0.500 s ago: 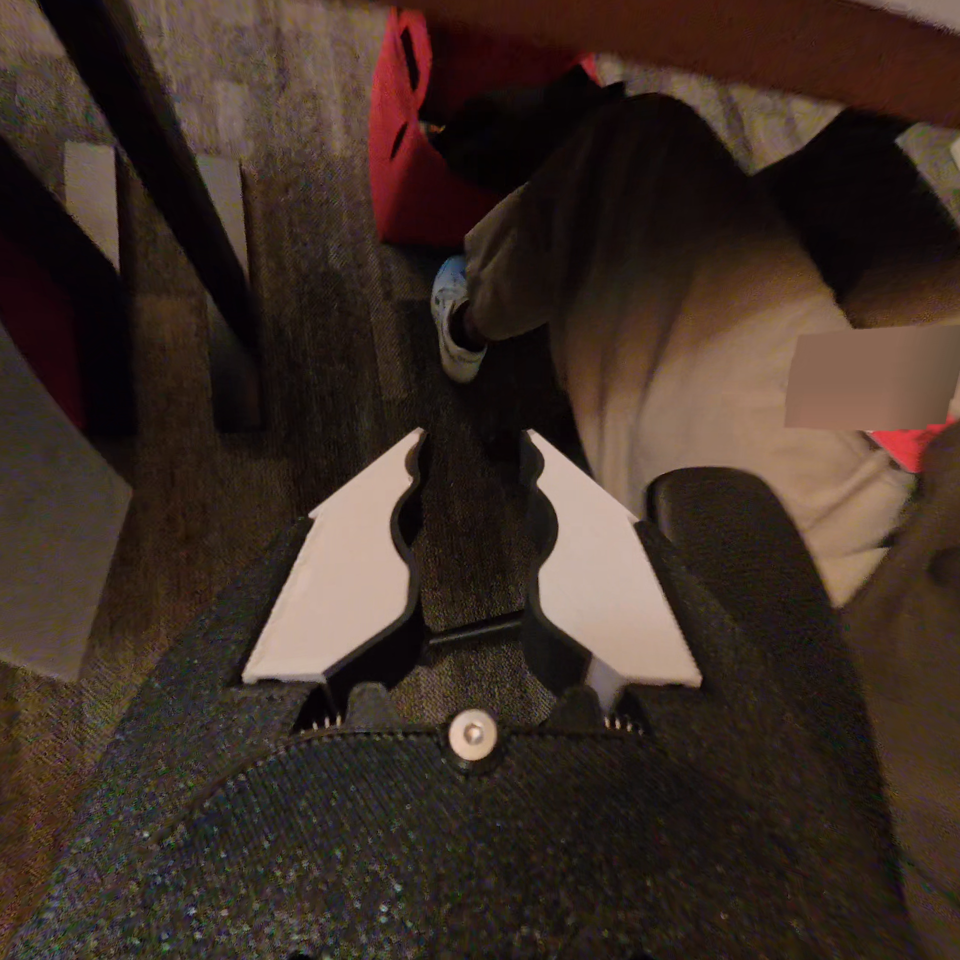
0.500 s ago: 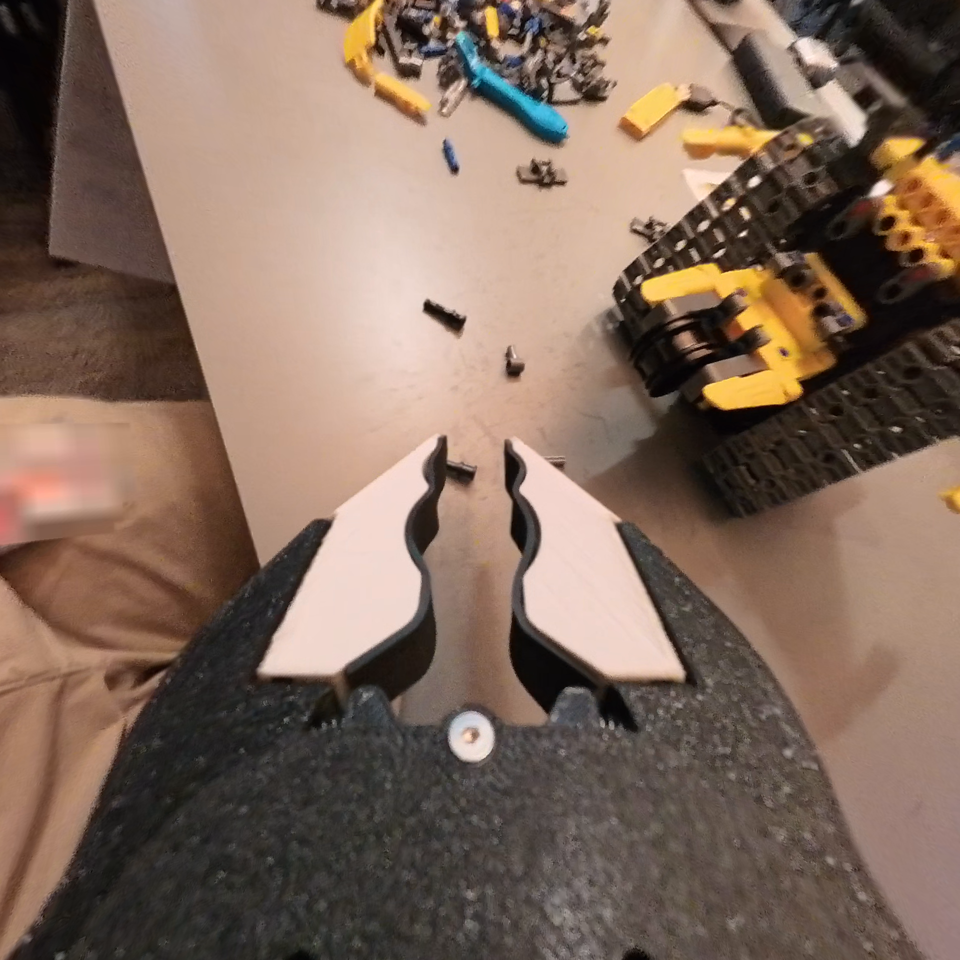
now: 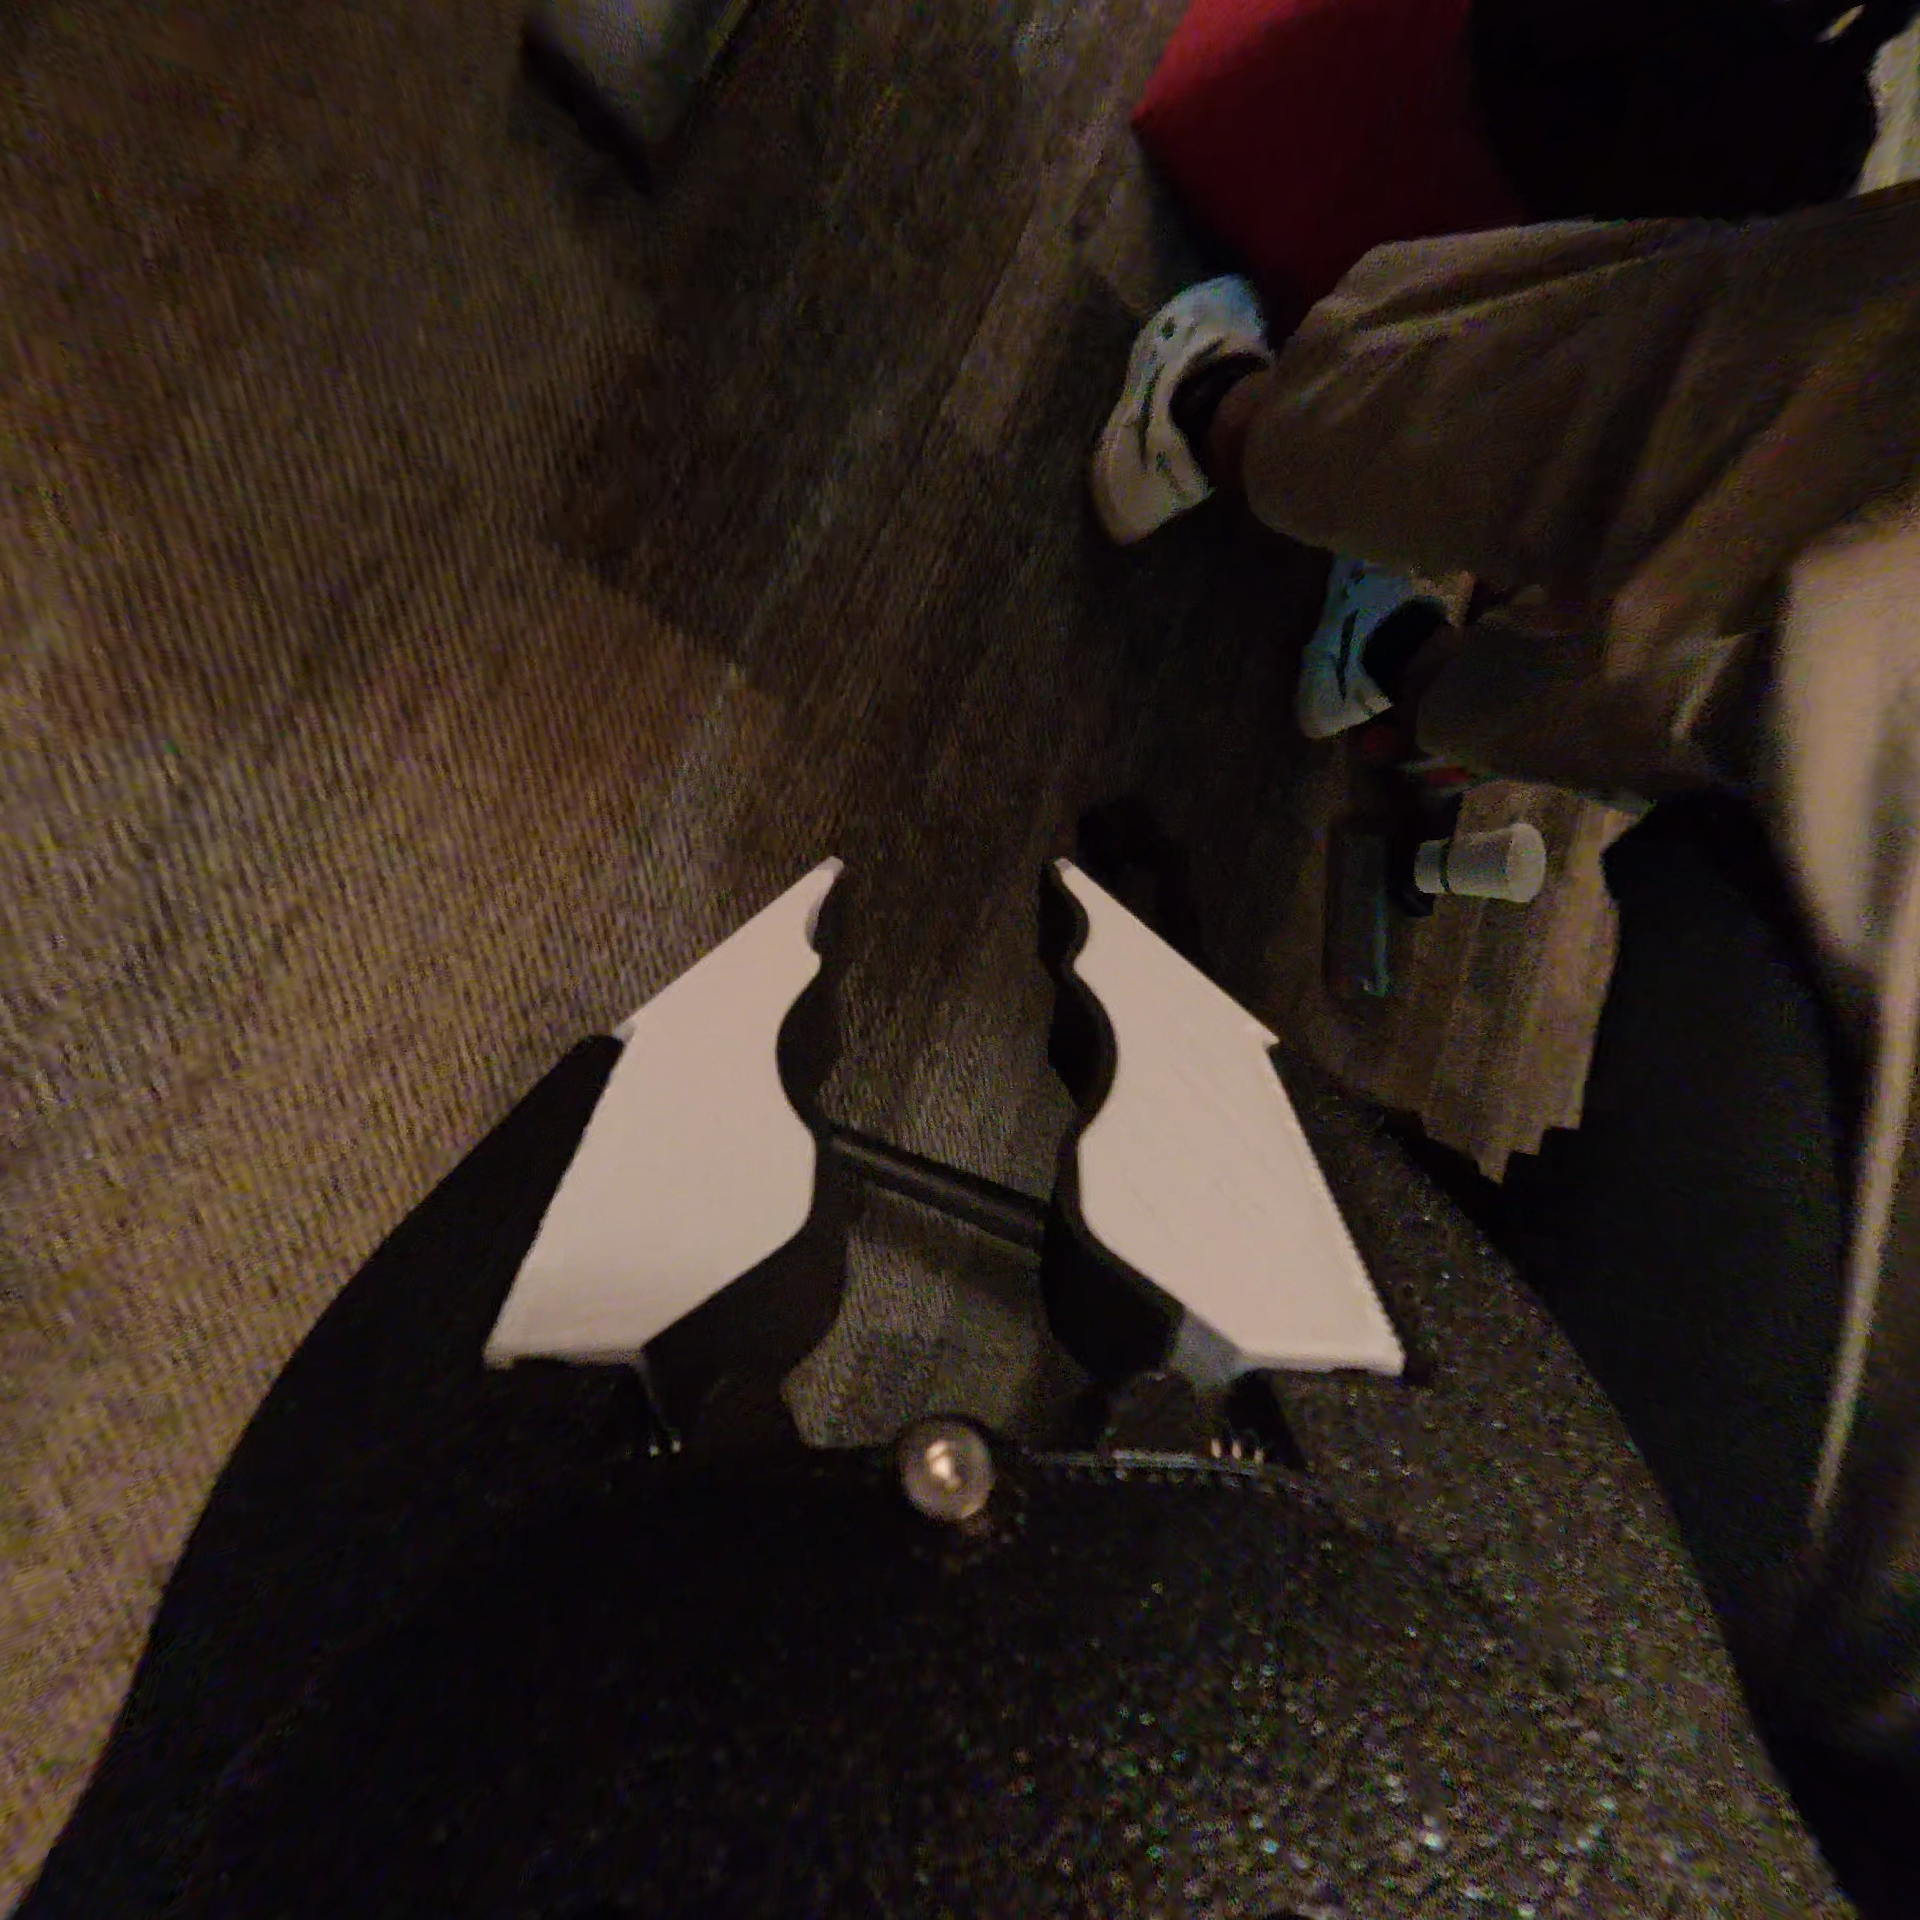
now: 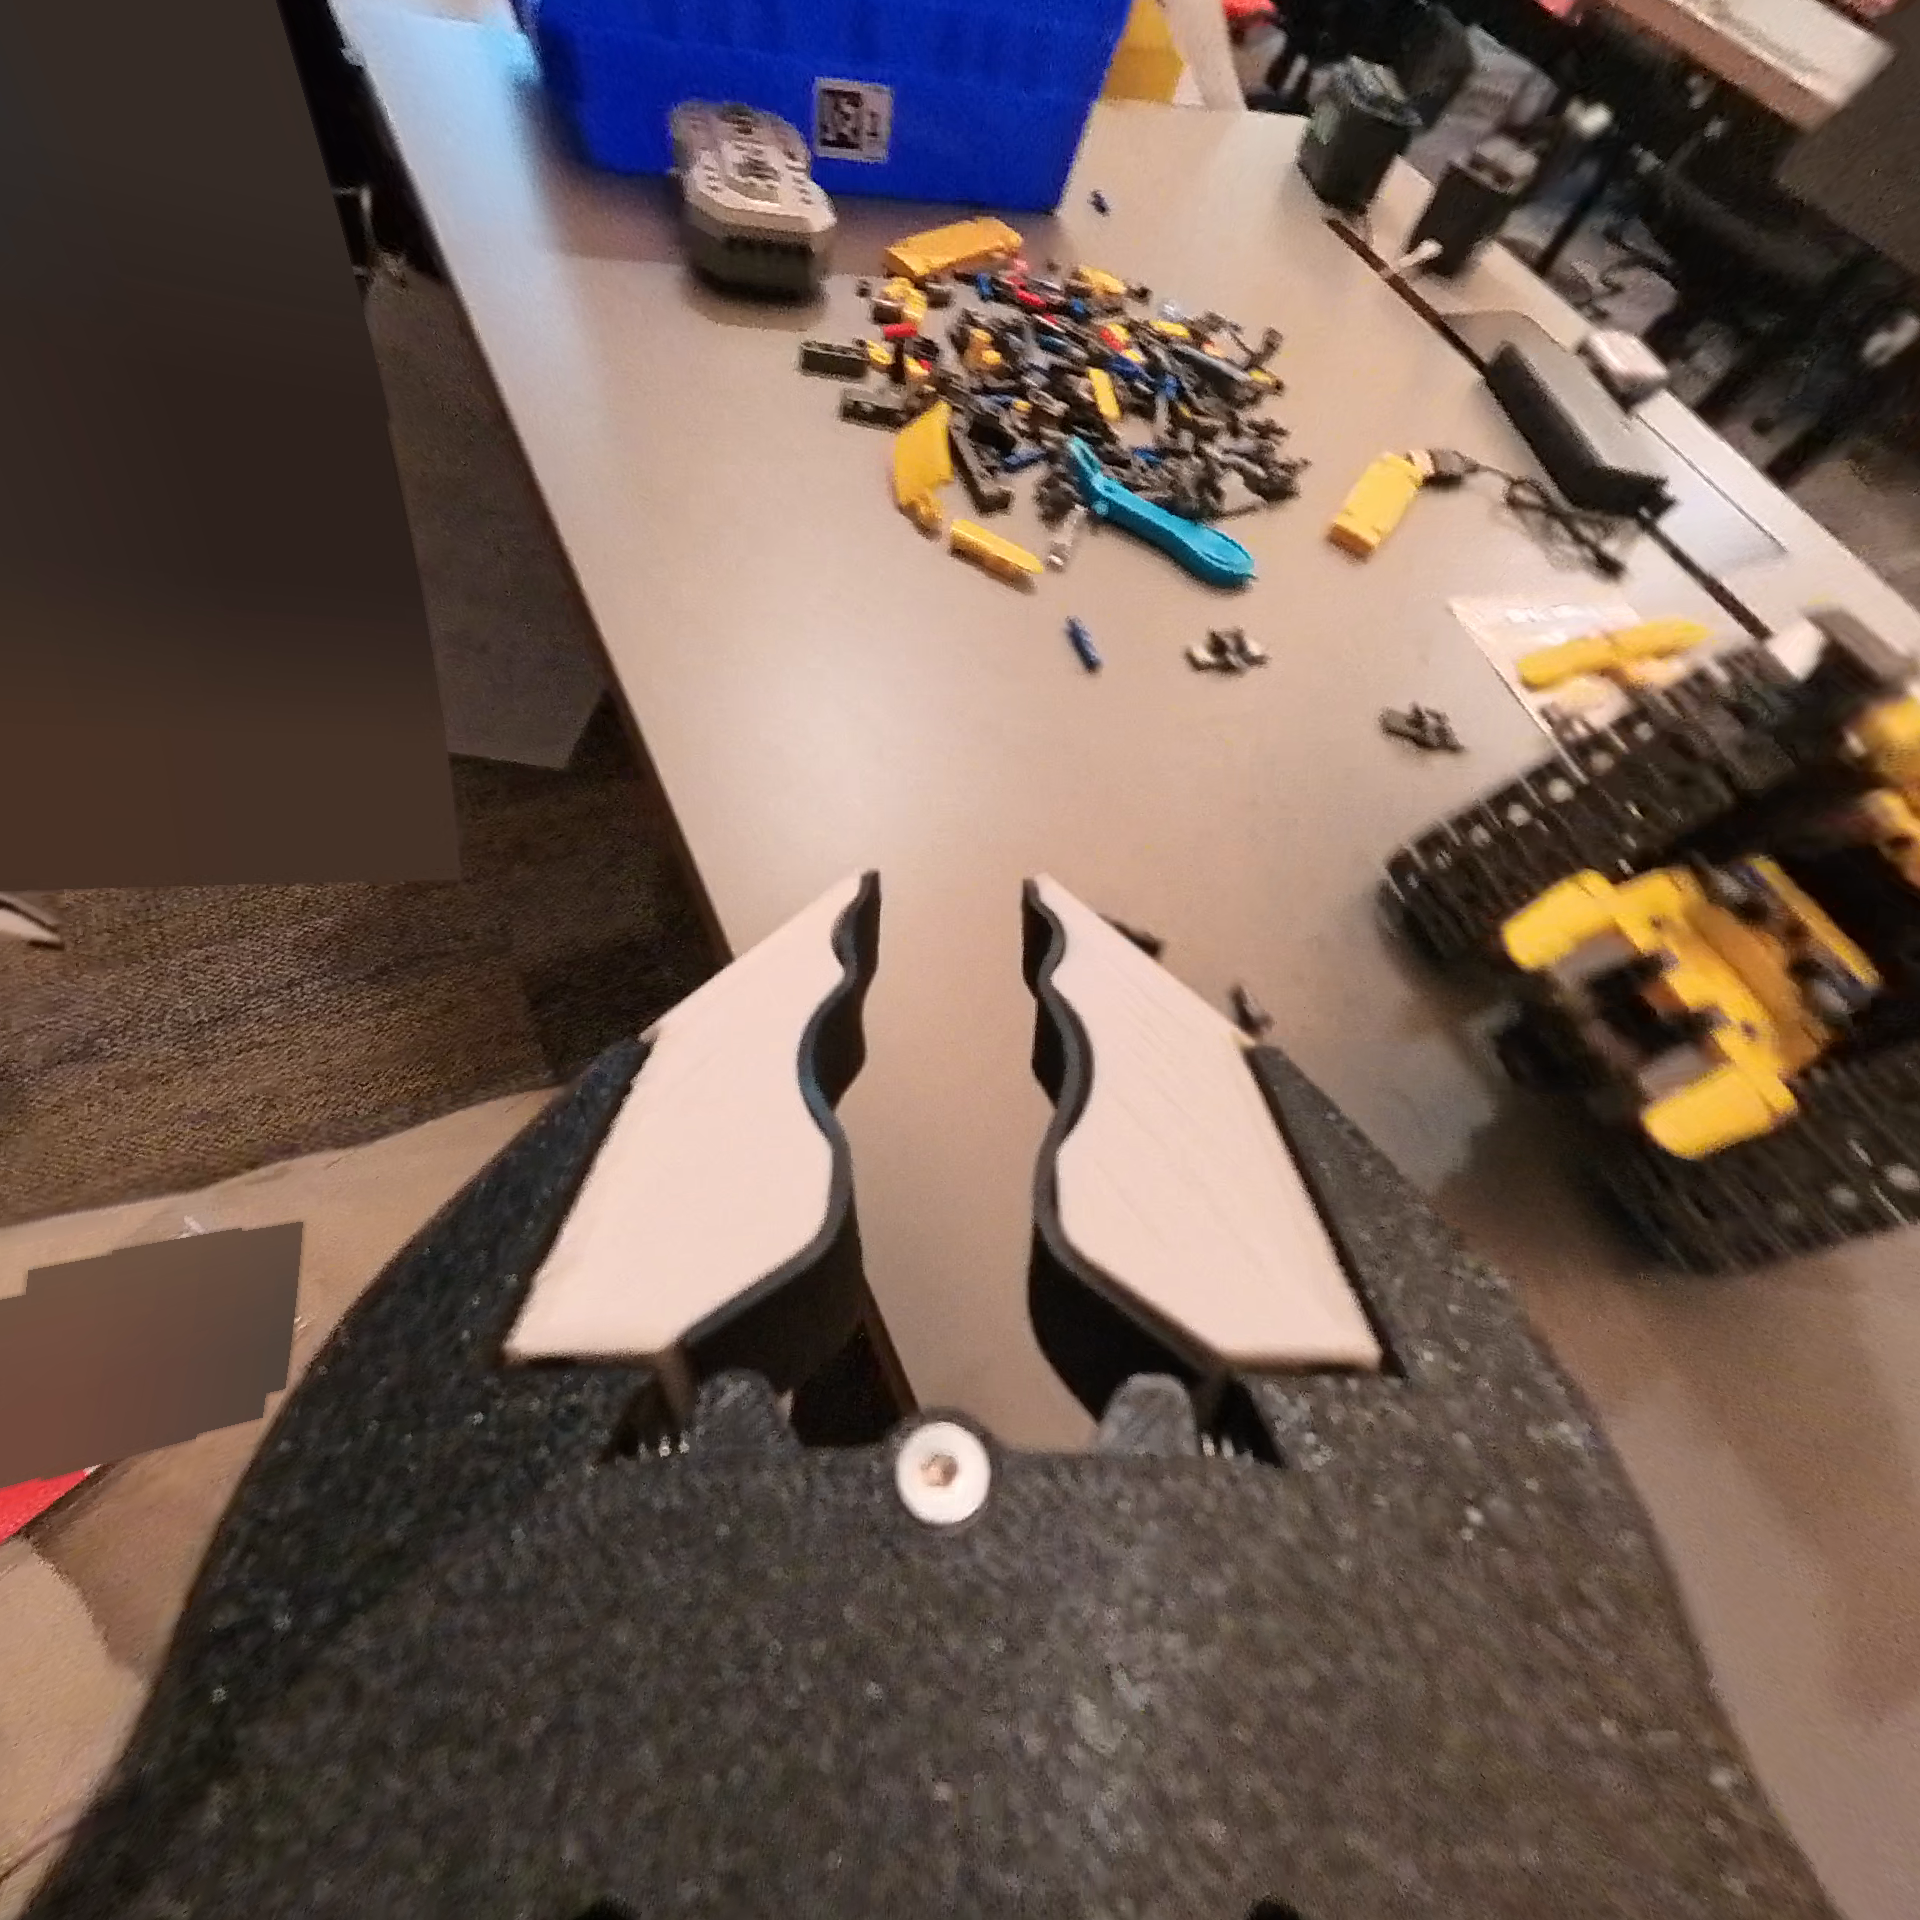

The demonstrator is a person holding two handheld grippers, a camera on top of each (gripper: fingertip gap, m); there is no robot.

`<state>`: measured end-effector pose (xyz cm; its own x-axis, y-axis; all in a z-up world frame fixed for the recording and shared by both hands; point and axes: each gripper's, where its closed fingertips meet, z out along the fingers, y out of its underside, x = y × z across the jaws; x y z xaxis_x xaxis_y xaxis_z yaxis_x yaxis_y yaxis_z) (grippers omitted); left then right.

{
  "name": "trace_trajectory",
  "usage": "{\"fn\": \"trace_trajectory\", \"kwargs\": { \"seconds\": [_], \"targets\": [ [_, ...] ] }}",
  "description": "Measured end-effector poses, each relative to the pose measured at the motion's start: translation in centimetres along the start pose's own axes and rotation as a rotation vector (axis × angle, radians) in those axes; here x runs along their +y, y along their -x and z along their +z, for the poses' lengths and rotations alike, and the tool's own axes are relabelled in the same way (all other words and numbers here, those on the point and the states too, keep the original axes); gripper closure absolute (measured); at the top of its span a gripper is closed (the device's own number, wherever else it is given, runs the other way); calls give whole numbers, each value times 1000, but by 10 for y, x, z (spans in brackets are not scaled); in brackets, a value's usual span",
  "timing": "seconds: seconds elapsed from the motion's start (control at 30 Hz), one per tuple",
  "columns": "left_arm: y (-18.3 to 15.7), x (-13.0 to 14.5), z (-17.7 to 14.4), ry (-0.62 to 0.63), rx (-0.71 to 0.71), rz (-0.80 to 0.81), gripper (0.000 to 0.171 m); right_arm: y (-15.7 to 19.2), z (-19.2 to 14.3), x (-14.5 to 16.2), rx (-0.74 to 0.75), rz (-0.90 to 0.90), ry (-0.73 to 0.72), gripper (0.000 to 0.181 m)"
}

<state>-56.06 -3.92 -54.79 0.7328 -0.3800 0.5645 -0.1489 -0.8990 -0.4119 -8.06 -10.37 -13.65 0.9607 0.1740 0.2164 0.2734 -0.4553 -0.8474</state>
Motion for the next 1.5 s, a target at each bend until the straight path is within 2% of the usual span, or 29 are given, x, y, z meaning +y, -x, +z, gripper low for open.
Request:
{"fn": "trace_trajectory", "kwargs": {
  "seconds": [0.13,0.27,0.3,0.33,0.4,0.53,0.67,0.8,0.93,1.1,1.17,1.23,1.33,1.4,1.5],
  "targets": [
    [26,76,8,61,-43,-90,140,39,26,-25,-52,-73,-39,157],
    [54,133,4,117,-150,-97,144,72,44,-43,-102,-120,-63,157],
    [59,144,3,122,-162,-104,147,76,48,-44,-101,-132,-62,157],
    [61,154,2,132,-149,-112,160,79,53,-46,-100,-141,-62,157],
    [68,175,3,158,-153,-128,171,84,62,-48,-99,-131,-50,157],
    [84,205,9,192,-225,-109,171,94,78,-55,-105,-96,-39,157],
    [88,216,23,203,-315,-42,171,99,89,-57,-88,-133,-30,156],
    [79,212,40,202,-350,23,171,95,107,-49,-78,-151,2,156],
    [65,204,47,191,-323,36,171,91,115,-39,-112,-37,32,155],
    [58,188,40,181,-304,71,171,91,93,-36,-107,-23,9,152],
    [50,176,35,215,-296,216,171,103,77,-30,-114,-76,21,146],
    [46,154,28,222,-357,393,171,129,62,-22,-136,-159,32,145],
    [23,104,17,144,-349,466,171,161,39,-12,-137,-315,-1,150],
    [6,63,1,70,-369,522,171,165,21,-12,-121,-344,-68,157],
    [-25,9,-35,-9,-422,677,171,159,-8,-4,-152,-273,-132,155]
  ]
}}
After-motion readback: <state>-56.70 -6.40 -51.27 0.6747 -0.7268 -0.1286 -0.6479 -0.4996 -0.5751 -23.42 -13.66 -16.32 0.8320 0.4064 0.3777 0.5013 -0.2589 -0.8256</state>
